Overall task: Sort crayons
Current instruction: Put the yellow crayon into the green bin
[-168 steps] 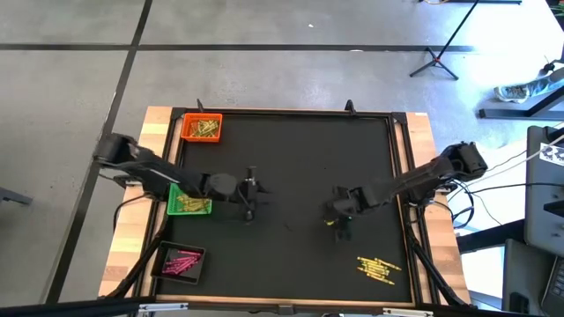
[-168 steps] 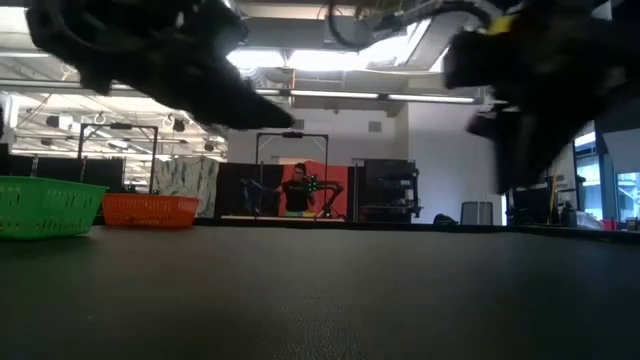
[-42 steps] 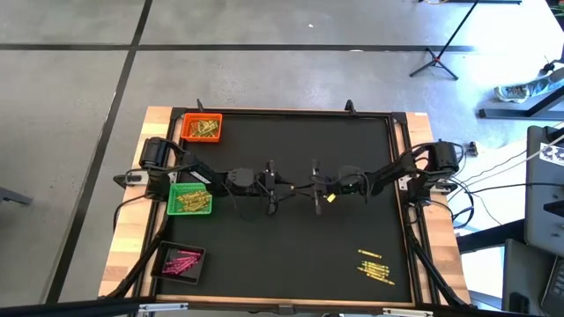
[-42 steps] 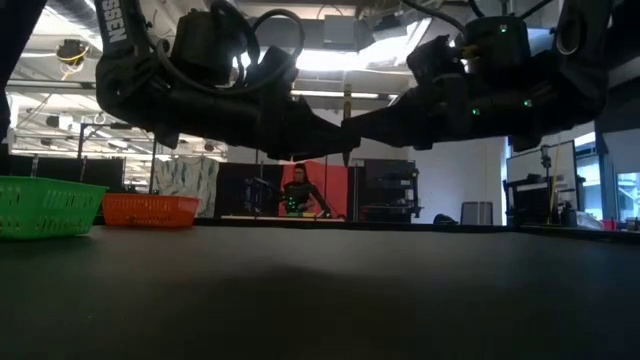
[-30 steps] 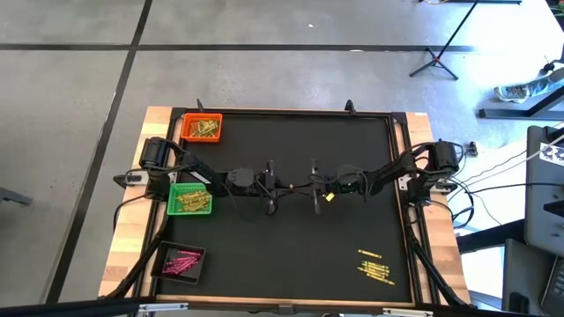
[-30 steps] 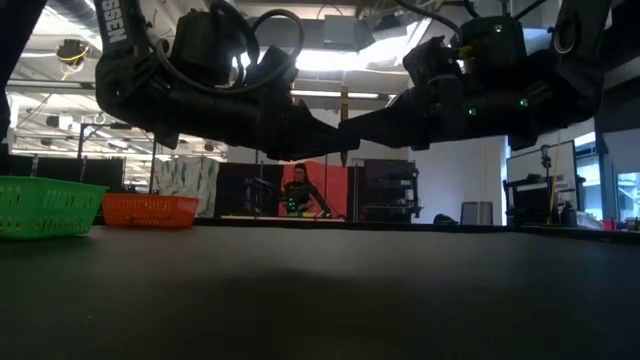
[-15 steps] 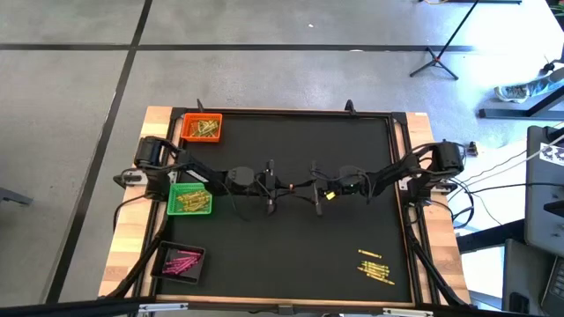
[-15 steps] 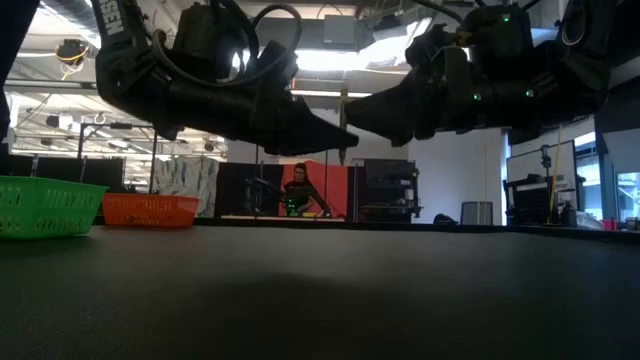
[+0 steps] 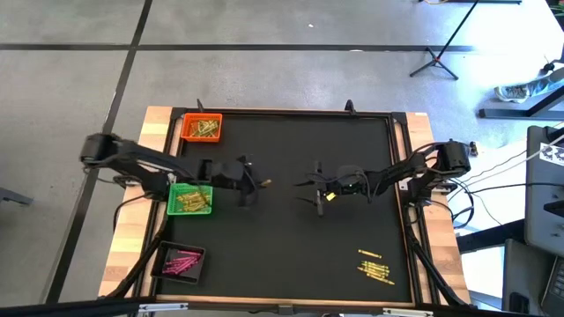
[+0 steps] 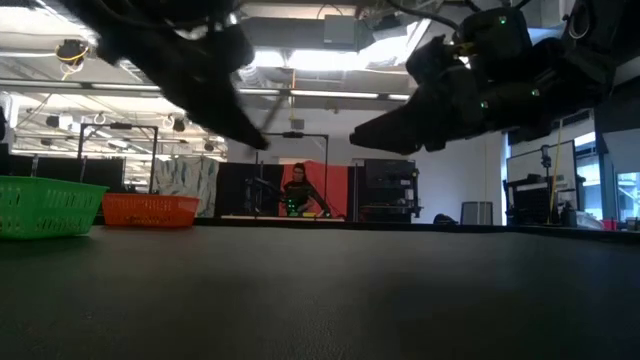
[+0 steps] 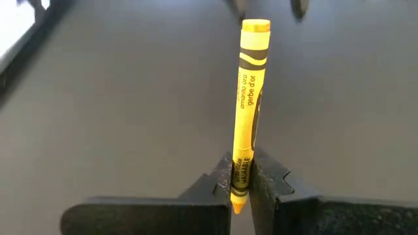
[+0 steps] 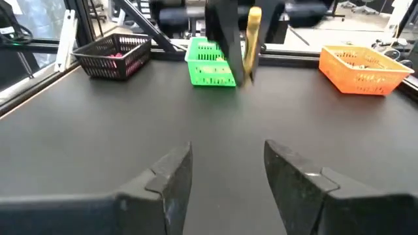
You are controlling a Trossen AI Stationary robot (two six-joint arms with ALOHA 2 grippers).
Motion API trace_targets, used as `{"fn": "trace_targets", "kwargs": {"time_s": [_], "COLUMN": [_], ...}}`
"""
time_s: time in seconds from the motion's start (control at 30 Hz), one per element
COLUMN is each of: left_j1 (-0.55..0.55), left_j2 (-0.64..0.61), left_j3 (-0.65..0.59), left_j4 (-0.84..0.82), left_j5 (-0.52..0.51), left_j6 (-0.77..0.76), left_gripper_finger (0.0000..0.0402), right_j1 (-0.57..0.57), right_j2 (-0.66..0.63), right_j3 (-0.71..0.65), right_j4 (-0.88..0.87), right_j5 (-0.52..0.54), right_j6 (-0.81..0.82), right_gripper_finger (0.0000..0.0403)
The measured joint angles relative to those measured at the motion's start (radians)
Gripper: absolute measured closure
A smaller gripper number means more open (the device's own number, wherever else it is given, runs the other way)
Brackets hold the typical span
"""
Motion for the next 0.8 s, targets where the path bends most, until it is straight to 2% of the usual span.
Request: {"fn": "trace_targets", "kwargs": {"time_s": [0.1,0.23,0.47,0.67,0.8], "left_j1": [0.0,-0.001,-0.06,-0.12,-0.142], "left_j2": [-0.129,-0.274,-0.423,-0.427,-0.406], "left_j3": [0.0,0.0,0.0,0.0,-0.016], "left_j4": [-0.217,-0.53,-0.986,-1.203,-1.251], "left_j5": [0.007,0.073,0.144,0.16,0.166], "left_j6": [-0.099,-0.262,-0.557,-0.732,-0.783], "left_gripper_finger": [0.0392,0.0392,0.0392,0.0392,0.0392], "right_j1": [0.0,0.0,0.0,0.0,0.0], "right_j2": [0.0,0.0,0.0,0.0,0.0], "right_j3": [0.0,0.0,0.0,0.0,0.0], "right_j4": [-0.004,-0.004,-0.004,-0.004,-0.003], "right_j5": [0.007,0.007,0.017,0.018,0.018], "right_j6": [0.0,0.0,0.0,0.0,0.0], "right_gripper_finger": [0.0214,0.0214,0.0214,0.0214,0.0214]}}
